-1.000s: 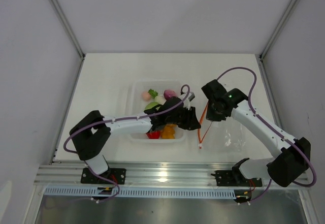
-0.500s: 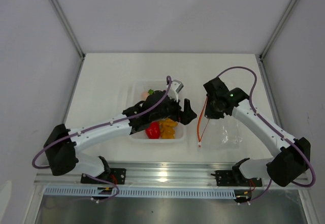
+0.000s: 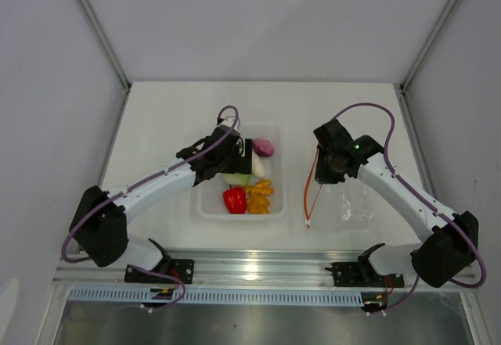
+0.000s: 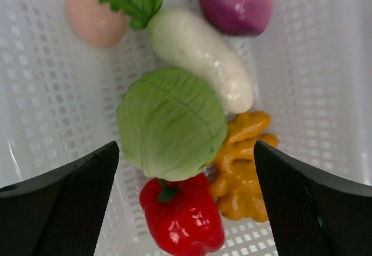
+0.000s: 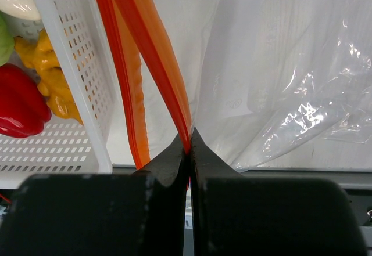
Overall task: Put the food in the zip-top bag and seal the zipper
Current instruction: Pick up the fake vegetable from the bin.
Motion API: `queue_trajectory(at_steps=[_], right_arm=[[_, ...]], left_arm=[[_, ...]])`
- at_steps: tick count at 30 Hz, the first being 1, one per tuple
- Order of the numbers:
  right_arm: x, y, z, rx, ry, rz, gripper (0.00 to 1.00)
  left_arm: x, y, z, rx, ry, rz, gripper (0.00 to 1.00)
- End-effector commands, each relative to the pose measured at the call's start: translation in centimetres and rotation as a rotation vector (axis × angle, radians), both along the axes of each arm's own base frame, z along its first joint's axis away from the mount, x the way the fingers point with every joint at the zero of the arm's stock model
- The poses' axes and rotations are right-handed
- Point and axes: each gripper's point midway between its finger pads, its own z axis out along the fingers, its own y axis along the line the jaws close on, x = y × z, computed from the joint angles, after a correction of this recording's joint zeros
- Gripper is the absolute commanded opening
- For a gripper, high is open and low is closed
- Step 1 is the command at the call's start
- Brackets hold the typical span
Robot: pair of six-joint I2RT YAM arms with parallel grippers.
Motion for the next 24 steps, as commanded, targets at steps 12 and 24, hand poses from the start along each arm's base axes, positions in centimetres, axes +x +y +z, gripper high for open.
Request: queue_trajectory(at_steps=[12, 24], right_arm=[[0.3, 0.7, 0.5, 0.0, -0.021, 0.025, 0.0], [0.2, 0.9, 0.0, -0.01, -0.012, 0.031, 0.0]], left_arm=[[0.9, 0.4, -3.9, 0.125, 0.185, 0.105, 0.99], [0.9, -1.1, -6.3, 0.081, 0.223, 0.062, 0.97]])
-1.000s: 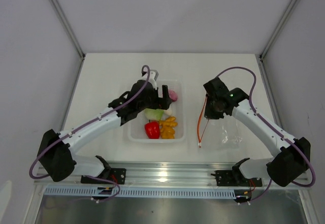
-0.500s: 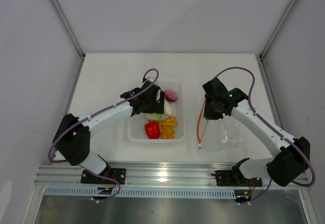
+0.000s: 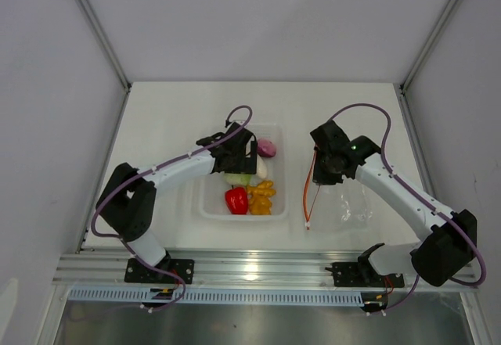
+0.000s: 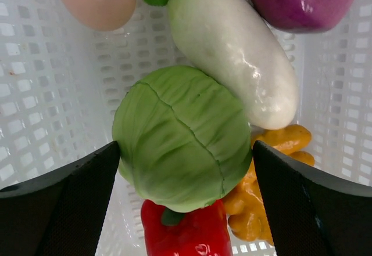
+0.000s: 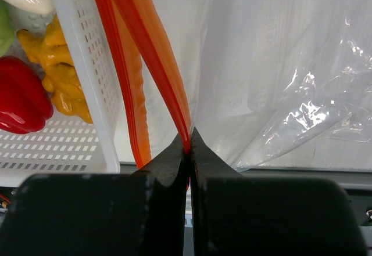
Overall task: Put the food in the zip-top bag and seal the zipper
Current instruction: Pick up the fake vegetable from the bin.
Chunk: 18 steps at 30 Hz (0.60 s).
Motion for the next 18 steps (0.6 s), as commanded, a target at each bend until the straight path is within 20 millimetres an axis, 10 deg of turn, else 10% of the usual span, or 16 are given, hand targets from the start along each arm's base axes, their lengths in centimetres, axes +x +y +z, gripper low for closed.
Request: queue_trajectory(at_steps=[1, 8, 13, 18], right_arm=[[0.6, 0.3, 0.2, -0.007, -0.016, 0.004, 0.0], [0.6, 0.3, 0.1, -0.012, -0.013, 0.001, 0.0], [0.6, 0.2, 0.0, -0.024, -0.01, -0.001, 0.0], [0.8, 0.2, 0.2, -0.027, -0.016, -0.006, 0.0]], left_arm=[[0.2, -1.4, -0.2, -0.076, 0.009, -0.009, 0.93], [-0.1, -1.6, -1.7, -0.074, 0.033, -0.028, 0.84], [-0.2, -1.4, -1.5, -0.076, 0.02, -0.035, 0.32], [-0.1, -1.2, 1.2, -0.108, -0.045, -0.044, 0.11]])
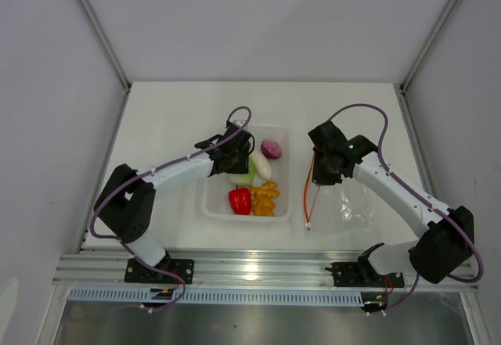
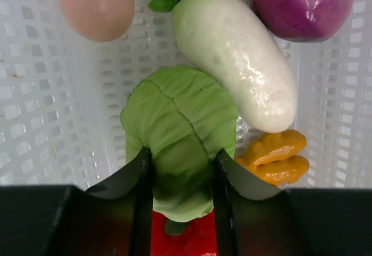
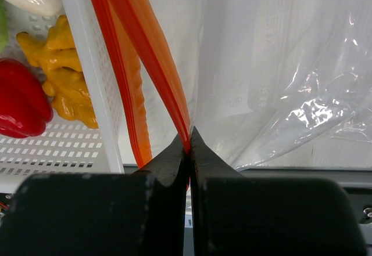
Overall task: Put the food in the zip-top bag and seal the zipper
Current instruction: Pick up the fake vegetable from the bin, then place the fake vegetable in the zipper food storage bag.
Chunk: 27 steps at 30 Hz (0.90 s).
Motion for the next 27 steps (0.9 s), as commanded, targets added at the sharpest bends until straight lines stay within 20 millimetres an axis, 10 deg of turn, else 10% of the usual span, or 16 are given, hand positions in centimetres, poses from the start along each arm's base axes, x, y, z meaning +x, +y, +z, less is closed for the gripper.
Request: queue_trajectory(at_steps=[1, 12, 21, 27], right_arm=[[0.6, 0.2, 0.9, -0.007, -0.031, -0.004, 0.0], [0.9, 0.2, 1.5, -0.007, -0.037, -0.009, 0.0], [1.3, 1.1, 1.7, 0.03, -0.028, 0.009, 0.0], [0.8, 2.9, 2.7, 0.133, -0.013, 0.05, 0.0]], left_arm=[[-0.6, 0.3, 2.2, -0.043, -0.033, -0.015, 0.07], [-2.3, 0.1, 11.5, -0.214, -0.173, -0.065, 0.05], [-11.2, -6.0, 21.2, -0.808, -0.295, -0.53, 0.09], [-13.9, -8.7, 21.8, -0.947, -0.349, -0.677, 0.11]])
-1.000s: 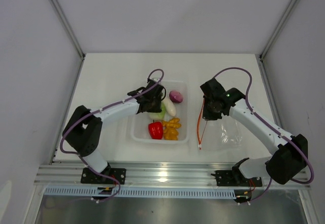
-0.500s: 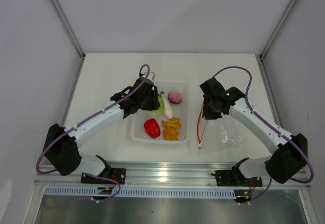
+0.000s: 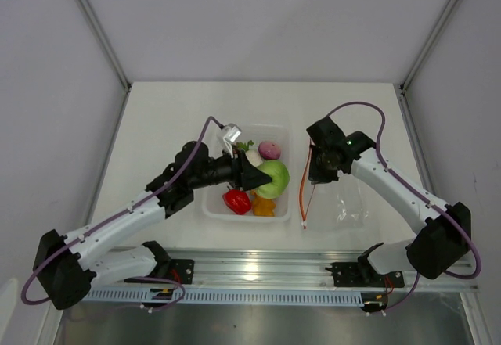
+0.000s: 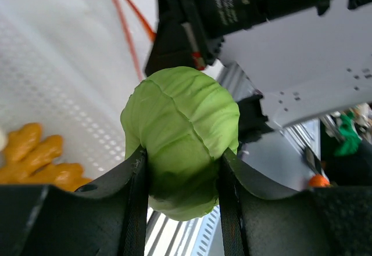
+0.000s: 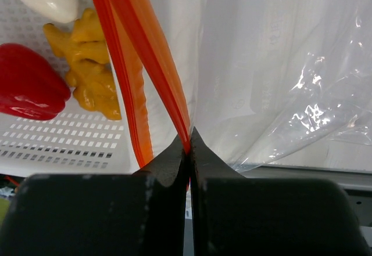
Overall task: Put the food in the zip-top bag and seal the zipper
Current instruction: Place the fake vegetable in the zipper food storage bag.
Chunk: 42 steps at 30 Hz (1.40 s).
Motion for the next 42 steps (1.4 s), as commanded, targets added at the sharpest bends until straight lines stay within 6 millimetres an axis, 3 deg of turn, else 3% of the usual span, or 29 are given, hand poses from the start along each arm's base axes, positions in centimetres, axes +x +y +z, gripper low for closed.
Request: queue_trajectory(at_steps=[1, 12, 25, 40, 42], right_arm=[[0.4, 1.7, 2.5, 0.106, -0.043, 0.031, 0.0], [-0.5, 2.1, 2.4, 0.149, -0.015, 0.044, 0.0], [-1.2, 2.5, 3.9, 0.27, -0.024, 0.067, 0.0], [-3.7, 2.5, 4.1, 0.353, 0.015, 0.135, 0.0], [-3.7, 2.7, 4.5, 0.376, 0.002, 0.14, 0.0]], left_arm=[[-2.2, -2.5, 3.9, -0.183, -0.081, -0.164, 0.11], [-4.7, -6.1, 4.8, -0.345, -0.06, -0.335, 0.1], [-4.3, -7.3, -0.8, -0.348, 0.034, -0.353, 0.02], [-1.1, -7.5, -2.3, -0.301, 0.083, -0.251, 0.01], [-0.1, -7.3, -4.3, -0.218, 0.139, -0.178, 0.0]])
